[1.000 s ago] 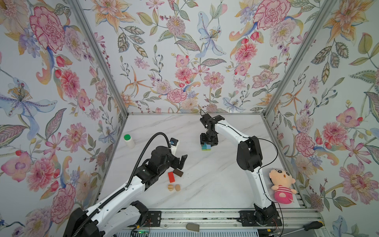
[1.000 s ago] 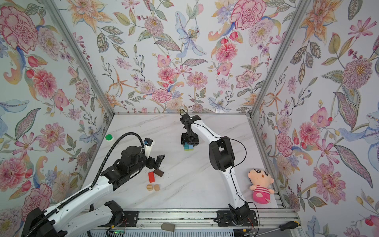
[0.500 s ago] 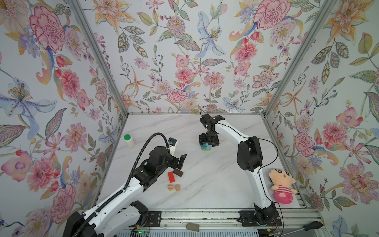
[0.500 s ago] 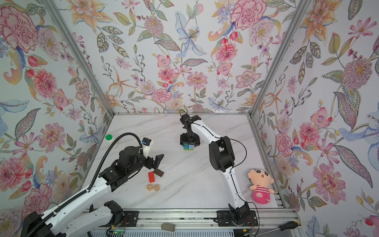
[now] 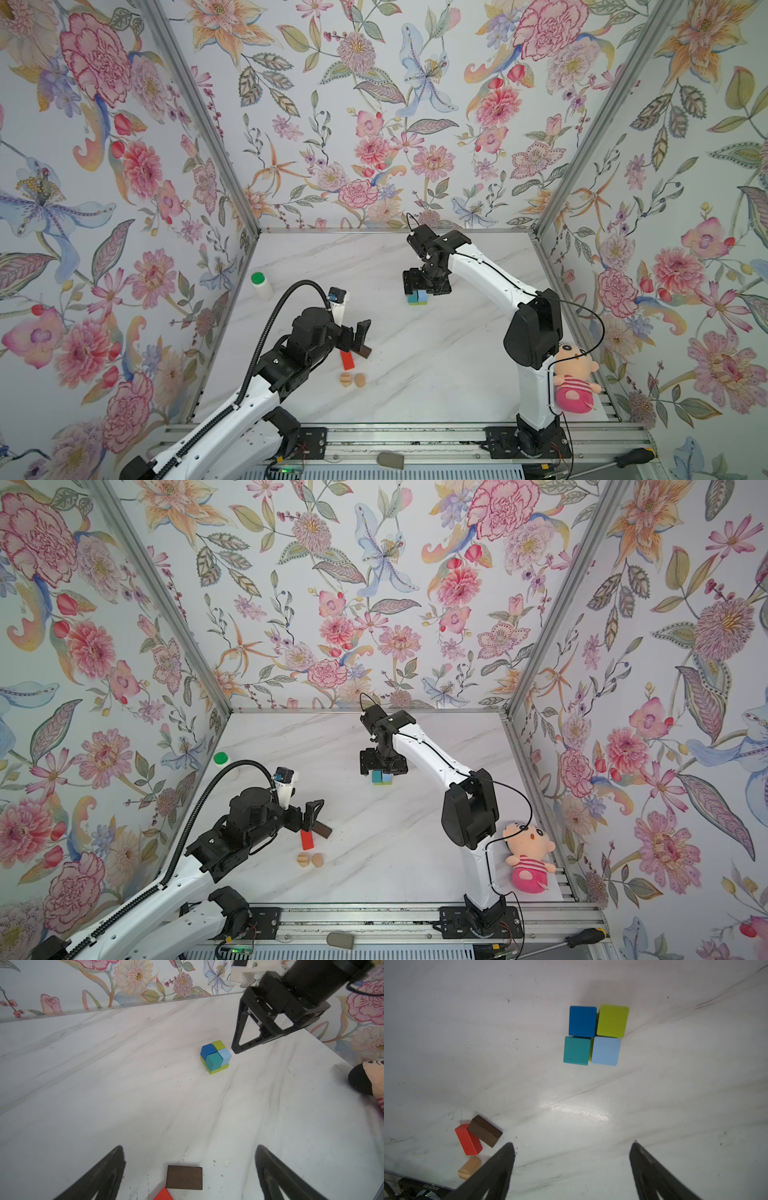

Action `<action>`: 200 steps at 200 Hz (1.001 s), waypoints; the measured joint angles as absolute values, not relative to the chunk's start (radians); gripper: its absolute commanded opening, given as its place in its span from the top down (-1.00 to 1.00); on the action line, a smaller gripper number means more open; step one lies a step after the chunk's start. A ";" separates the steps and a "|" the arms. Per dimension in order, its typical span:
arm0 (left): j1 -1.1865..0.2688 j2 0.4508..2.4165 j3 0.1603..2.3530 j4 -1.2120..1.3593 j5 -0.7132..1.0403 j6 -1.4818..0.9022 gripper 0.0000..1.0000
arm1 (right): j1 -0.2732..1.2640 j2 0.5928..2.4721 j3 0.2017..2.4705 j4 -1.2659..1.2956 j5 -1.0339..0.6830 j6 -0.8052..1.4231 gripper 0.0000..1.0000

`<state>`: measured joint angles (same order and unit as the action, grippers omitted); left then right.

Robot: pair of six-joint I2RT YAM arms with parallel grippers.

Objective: Build the wood block tower
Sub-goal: 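Move the left gripper over the dark-brown bar while the right arm withdraws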

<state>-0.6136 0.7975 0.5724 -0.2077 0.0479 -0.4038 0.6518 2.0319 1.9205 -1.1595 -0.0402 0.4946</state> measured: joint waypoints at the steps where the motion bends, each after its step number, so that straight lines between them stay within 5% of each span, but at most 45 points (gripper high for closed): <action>1: -0.614 0.797 0.572 -0.210 0.047 -0.405 -0.97 | 0.653 2.031 1.918 -1.160 -0.040 0.495 -0.80; 60: -0.737 0.978 0.595 -0.324 0.020 -0.461 -0.97 | 0.722 1.915 1.754 -1.157 -0.046 0.498 -1.00; 200: -0.740 1.313 0.672 -0.374 0.142 -0.336 -0.93 | 0.661 1.423 1.383 -1.129 -0.071 0.574 -0.98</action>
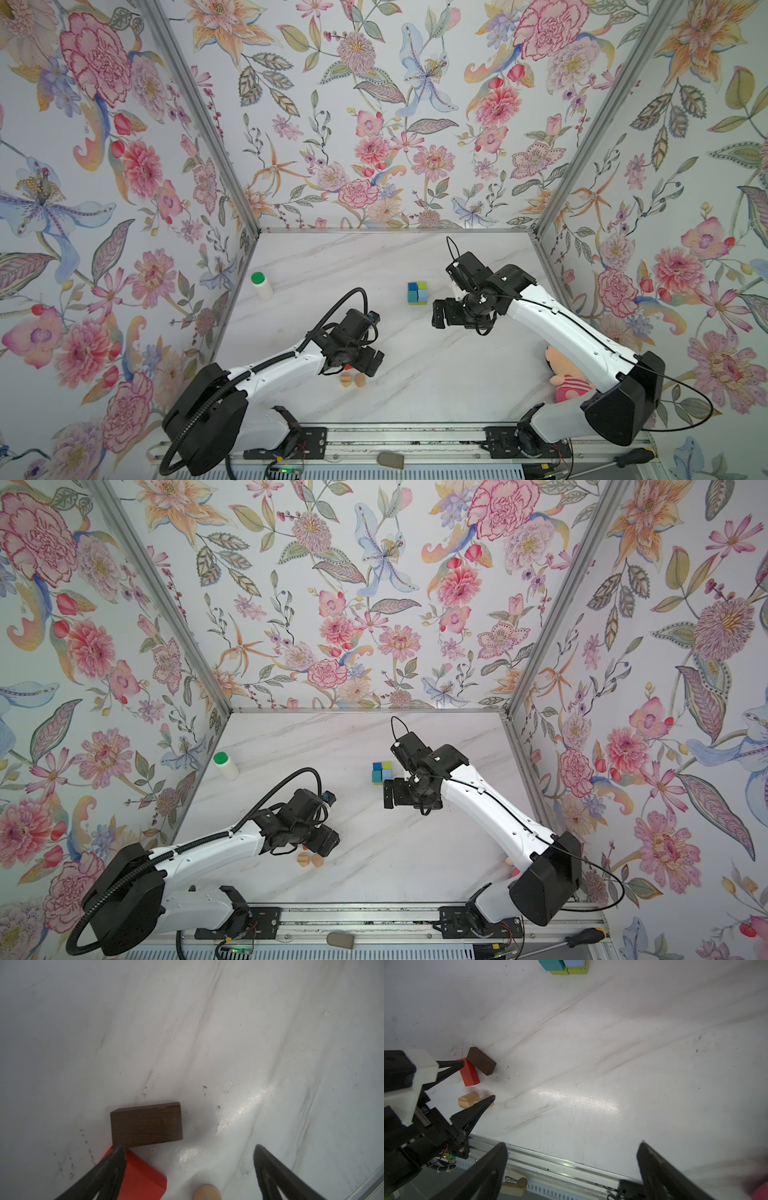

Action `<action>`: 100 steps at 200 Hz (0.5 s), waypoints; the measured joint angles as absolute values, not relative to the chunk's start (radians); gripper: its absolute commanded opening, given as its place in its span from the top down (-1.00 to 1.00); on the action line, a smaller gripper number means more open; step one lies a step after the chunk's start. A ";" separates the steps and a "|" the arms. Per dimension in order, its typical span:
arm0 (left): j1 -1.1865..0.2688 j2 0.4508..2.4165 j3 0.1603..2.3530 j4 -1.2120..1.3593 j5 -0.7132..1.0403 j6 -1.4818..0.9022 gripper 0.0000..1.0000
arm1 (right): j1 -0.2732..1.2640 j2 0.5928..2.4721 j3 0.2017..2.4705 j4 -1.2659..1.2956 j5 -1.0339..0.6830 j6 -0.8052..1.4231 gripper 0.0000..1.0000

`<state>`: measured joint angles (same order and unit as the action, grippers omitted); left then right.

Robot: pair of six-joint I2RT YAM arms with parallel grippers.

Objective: Build the wood block tower
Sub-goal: 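Move the left gripper over the dark-brown bar while the right arm withdraws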

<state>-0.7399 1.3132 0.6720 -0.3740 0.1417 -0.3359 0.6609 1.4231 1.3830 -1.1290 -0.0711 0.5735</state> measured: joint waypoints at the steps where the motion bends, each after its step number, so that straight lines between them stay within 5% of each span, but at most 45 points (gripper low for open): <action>1: -0.740 1.314 0.673 -0.374 0.142 -0.336 -0.93 | 0.660 1.420 1.380 -1.129 -0.071 0.574 -0.98; 100: -0.662 1.451 0.765 -0.383 0.117 -0.250 -0.91 | 0.538 1.298 1.267 -1.126 -0.102 0.573 -0.98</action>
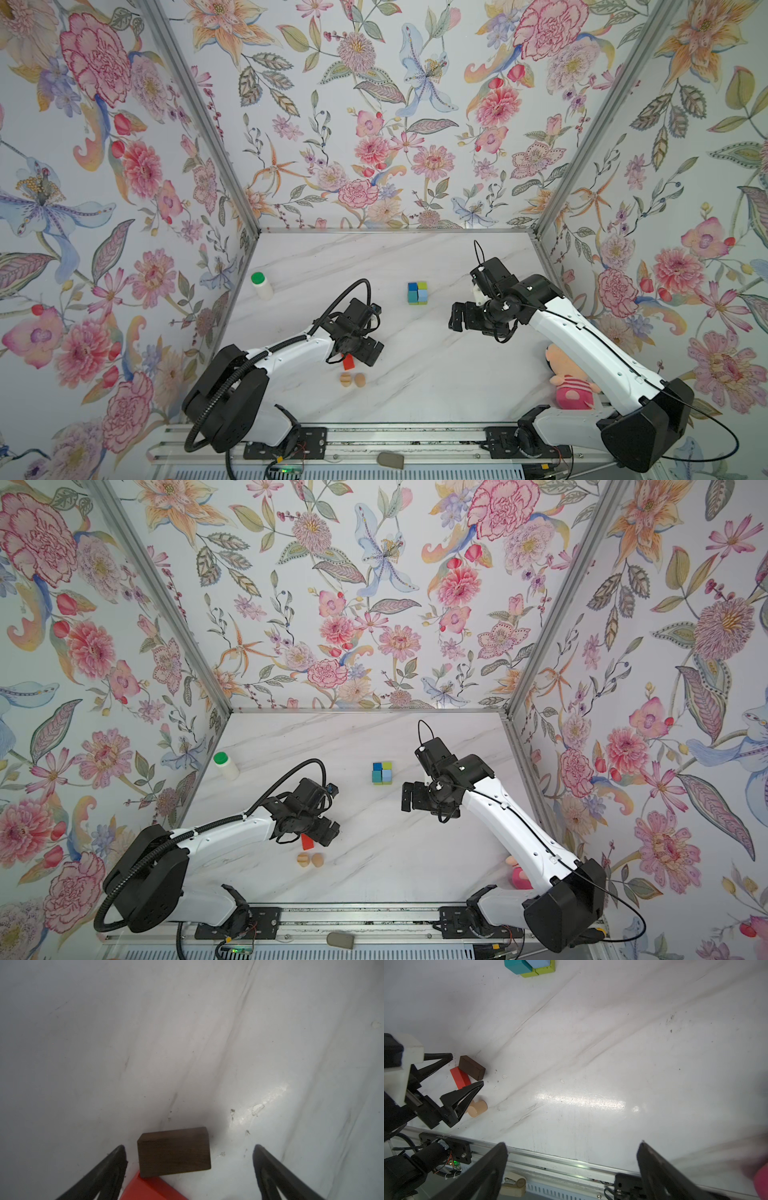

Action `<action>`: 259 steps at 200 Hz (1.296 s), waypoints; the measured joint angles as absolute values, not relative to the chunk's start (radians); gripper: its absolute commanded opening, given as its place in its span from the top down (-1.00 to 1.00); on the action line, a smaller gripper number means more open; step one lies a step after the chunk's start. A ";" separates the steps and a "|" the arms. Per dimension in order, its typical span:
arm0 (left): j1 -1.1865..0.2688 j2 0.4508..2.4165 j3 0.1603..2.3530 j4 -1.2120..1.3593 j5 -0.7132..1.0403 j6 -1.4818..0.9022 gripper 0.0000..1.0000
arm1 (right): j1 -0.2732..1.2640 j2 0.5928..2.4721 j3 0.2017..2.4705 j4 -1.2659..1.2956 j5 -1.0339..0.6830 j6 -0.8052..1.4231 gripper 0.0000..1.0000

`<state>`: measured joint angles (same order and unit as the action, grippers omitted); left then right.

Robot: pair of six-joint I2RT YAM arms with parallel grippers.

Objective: Build the wood block tower
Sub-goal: 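Move the left gripper over the dark-brown bar while the right arm withdraws, then lower the left gripper and close it on the dark-brown bar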

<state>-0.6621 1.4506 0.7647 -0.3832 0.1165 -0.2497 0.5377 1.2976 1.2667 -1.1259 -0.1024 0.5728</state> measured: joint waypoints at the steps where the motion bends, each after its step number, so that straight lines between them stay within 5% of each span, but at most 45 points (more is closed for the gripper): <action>1: -0.661 1.452 0.765 -0.384 0.117 -0.250 -0.91 | 0.537 1.297 1.267 -1.126 -0.103 0.573 -0.98; 198: -0.633 1.602 0.842 -0.423 0.118 -0.222 -0.21 | 0.456 1.291 1.266 -1.126 -0.142 0.543 -0.98; 259: -0.633 1.616 0.857 -0.423 0.116 -0.247 -0.18 | 0.449 1.259 1.233 -1.122 -0.141 0.543 -0.98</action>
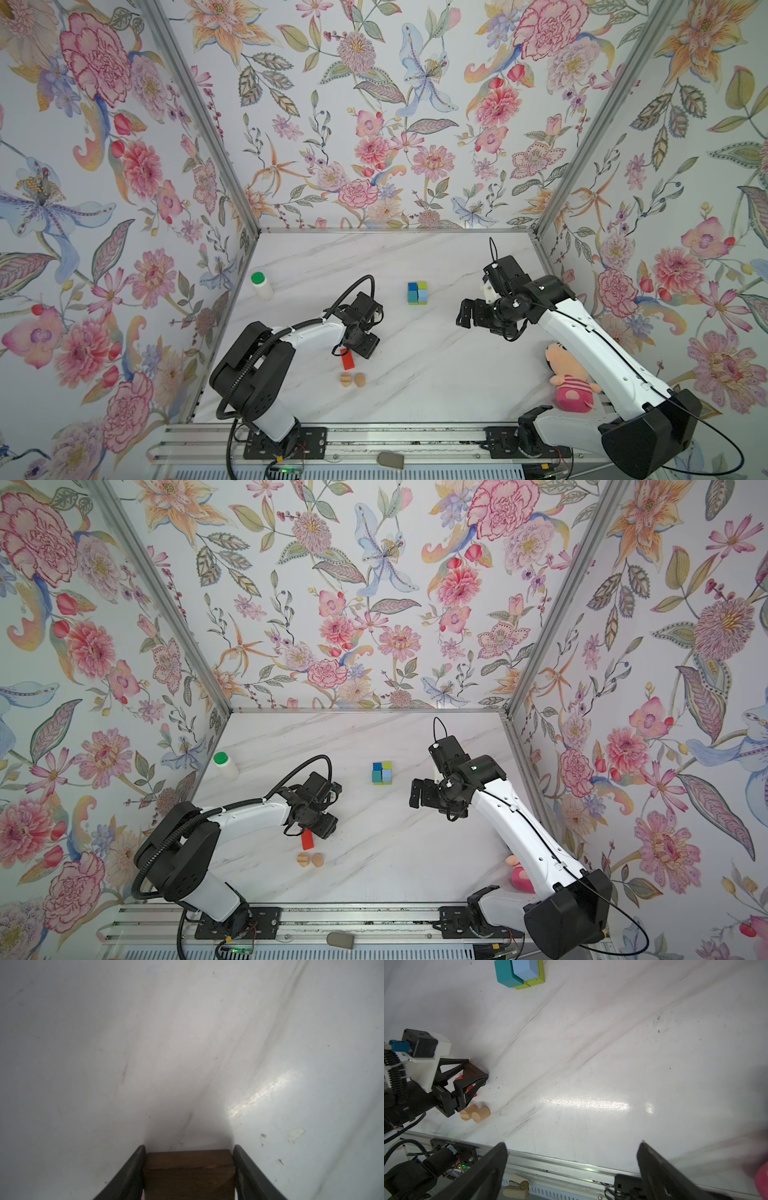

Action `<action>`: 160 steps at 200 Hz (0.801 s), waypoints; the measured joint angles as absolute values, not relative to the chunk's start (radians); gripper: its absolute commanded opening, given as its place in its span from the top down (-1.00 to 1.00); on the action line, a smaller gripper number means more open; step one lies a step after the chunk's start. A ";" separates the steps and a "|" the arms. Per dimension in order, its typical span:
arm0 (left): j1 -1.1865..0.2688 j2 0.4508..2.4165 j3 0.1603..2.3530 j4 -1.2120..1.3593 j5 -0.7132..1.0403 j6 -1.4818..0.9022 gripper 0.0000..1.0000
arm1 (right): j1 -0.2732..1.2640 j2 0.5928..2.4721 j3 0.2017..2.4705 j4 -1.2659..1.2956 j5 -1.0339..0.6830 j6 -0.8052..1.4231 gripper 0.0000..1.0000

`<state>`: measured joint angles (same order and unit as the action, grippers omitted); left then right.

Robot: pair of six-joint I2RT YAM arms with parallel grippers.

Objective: Build the wood block tower
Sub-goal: 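Lower the left gripper and close it on the dark-brown bar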

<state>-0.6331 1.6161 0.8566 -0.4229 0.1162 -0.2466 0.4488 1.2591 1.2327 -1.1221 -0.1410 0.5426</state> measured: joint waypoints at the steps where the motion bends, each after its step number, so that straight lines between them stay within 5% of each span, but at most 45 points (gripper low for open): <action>1: -0.633 1.616 0.857 -0.422 0.116 -0.248 -0.18 | 0.449 1.259 1.232 -1.122 -0.141 0.543 -0.98; 160: -0.578 1.795 1.048 -0.356 0.093 -0.365 -0.41 | 0.410 1.223 1.216 -1.123 -0.143 0.538 -0.99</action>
